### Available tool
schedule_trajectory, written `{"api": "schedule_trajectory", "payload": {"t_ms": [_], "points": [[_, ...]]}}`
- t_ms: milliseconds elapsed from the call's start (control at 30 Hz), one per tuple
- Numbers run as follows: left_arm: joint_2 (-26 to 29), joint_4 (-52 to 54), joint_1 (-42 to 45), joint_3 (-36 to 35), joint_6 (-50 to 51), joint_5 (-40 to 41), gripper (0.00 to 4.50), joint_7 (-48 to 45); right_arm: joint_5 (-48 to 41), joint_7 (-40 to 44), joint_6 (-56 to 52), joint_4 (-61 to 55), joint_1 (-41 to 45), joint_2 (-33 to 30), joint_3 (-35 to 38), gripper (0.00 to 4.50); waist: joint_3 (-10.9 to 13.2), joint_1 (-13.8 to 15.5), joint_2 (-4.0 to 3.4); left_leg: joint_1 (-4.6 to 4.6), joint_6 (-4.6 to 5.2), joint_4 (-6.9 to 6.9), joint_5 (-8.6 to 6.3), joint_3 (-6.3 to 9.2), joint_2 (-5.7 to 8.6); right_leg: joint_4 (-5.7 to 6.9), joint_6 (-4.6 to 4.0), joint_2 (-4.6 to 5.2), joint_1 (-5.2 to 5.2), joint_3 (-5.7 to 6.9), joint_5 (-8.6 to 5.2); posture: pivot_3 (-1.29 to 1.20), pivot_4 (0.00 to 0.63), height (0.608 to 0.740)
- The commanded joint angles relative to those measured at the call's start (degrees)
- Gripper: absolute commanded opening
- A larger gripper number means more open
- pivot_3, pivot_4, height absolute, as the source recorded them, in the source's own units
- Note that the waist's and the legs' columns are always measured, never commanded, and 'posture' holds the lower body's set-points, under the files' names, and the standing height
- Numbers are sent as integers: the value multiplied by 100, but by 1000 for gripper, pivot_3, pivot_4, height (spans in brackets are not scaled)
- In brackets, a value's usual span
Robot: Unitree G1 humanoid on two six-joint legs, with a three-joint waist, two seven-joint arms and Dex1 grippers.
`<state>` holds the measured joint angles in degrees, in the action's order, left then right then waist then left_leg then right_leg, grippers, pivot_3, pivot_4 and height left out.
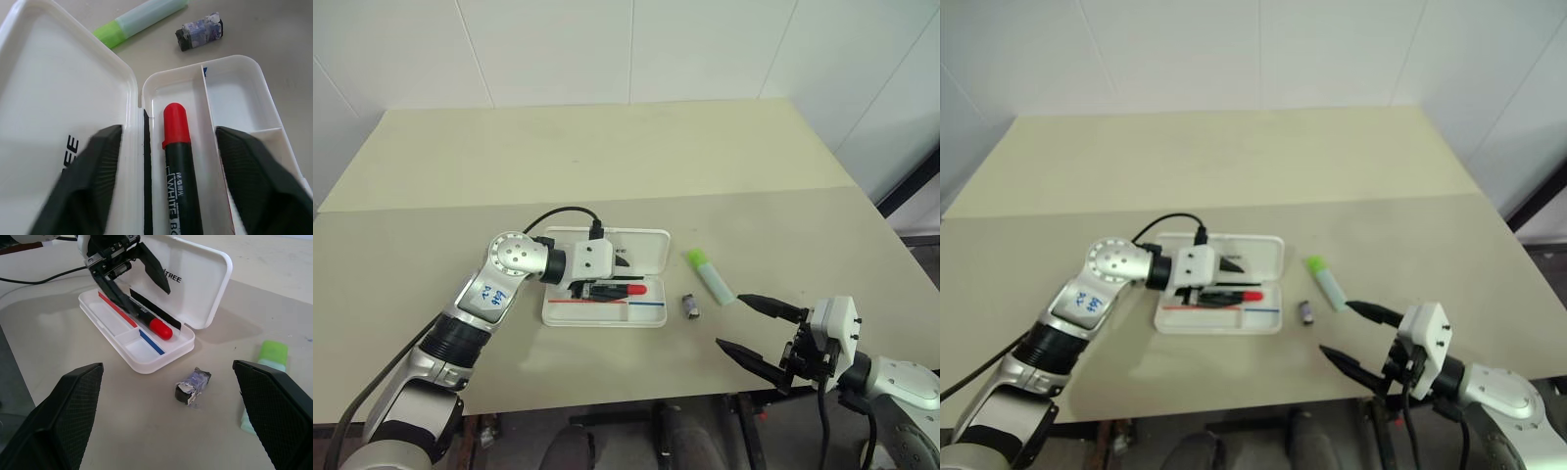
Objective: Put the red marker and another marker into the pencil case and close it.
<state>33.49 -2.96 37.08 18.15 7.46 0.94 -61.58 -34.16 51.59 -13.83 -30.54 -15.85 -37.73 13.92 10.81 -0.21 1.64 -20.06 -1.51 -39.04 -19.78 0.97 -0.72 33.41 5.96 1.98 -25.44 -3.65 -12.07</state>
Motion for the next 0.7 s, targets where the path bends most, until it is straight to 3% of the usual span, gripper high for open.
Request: {"api": "schedule_trajectory", "payload": {"t_ms": [33, 533, 700], "points": [[-167, 317, 92, -94, 39, 137, 4479, 45, -31, -16, 85, -106, 39, 29, 56, 4500, 0, 1, 0, 0, 0, 0, 0, 0, 0, 0, 0, 0, 0, 0, 0, 0, 150, 740], [-225, 1159, -230, -183, 734, 709, 4479, -190, 32, -56, 37, -60, 117, 22, 50, 4500, 0, -2, 0, 3, 1, -1, 1, 0, -1, 5, -1, -4, 0, -2, -1, 0, 150, 740], [-480, 1516, -520, -456, 878, 1307, 4479, -94, 65, -105, -12, -95, 75, -5, 117, 4500, 0, -1, 0, 3, 2, -1, 1, 0, -2, 4, -1, -4, 0, -5, -1, 0, 150, 740]]}}
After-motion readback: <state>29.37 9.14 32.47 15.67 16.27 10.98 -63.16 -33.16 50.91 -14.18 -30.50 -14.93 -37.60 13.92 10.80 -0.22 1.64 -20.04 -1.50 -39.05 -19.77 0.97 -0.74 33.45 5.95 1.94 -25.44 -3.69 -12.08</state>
